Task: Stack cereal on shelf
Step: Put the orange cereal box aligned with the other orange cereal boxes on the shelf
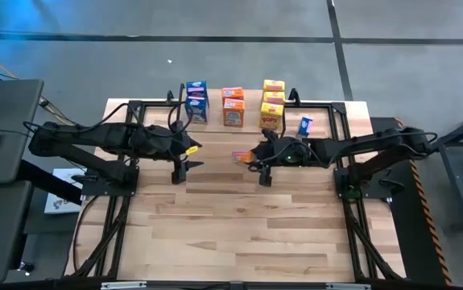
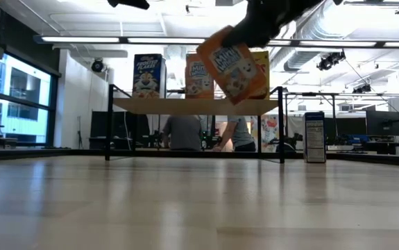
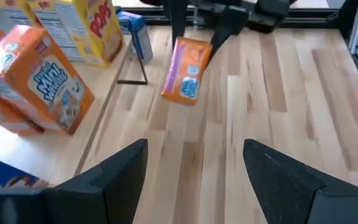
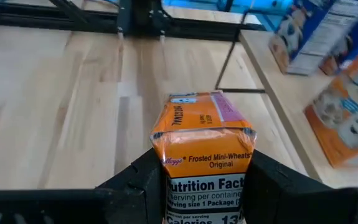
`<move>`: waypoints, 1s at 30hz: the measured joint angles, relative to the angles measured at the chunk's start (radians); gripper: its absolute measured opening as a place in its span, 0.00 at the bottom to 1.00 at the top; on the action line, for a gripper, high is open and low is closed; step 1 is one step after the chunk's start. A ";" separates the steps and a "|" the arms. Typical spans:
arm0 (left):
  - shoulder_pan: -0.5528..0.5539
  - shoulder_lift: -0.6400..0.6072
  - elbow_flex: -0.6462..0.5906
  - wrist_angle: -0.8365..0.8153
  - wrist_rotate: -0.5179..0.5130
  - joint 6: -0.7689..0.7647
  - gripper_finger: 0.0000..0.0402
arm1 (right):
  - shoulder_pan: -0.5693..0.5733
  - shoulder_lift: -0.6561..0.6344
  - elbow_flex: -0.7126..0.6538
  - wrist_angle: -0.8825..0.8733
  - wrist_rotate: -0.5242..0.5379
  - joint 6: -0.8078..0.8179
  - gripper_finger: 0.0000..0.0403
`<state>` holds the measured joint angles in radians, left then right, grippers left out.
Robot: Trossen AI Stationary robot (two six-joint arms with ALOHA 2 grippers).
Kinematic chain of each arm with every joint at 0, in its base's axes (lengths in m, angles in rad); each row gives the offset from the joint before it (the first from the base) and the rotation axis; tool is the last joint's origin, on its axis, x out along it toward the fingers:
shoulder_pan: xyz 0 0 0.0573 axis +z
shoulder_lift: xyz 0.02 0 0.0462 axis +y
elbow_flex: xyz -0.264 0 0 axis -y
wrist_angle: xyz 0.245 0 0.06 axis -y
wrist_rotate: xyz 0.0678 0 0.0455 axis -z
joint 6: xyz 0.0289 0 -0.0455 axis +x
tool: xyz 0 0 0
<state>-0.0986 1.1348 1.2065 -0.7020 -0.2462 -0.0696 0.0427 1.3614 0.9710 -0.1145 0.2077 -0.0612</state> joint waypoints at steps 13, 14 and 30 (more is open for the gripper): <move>0.001 -0.102 -0.290 0.179 -0.030 -0.109 0.64 | -0.031 -0.097 -0.358 0.573 -0.160 0.023 0.37; 0.001 -0.112 -0.319 0.217 -0.030 -0.110 0.64 | -0.032 -0.097 -0.373 0.613 -0.159 0.010 0.37; -0.001 -0.277 -0.544 0.378 -0.028 -0.102 0.64 | -0.013 -0.079 -0.451 0.947 -0.148 -0.077 0.37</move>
<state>-0.0994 0.8576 0.6623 -0.3242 -0.2742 -0.1716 0.0298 1.2820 0.5205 0.8329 0.0592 -0.1381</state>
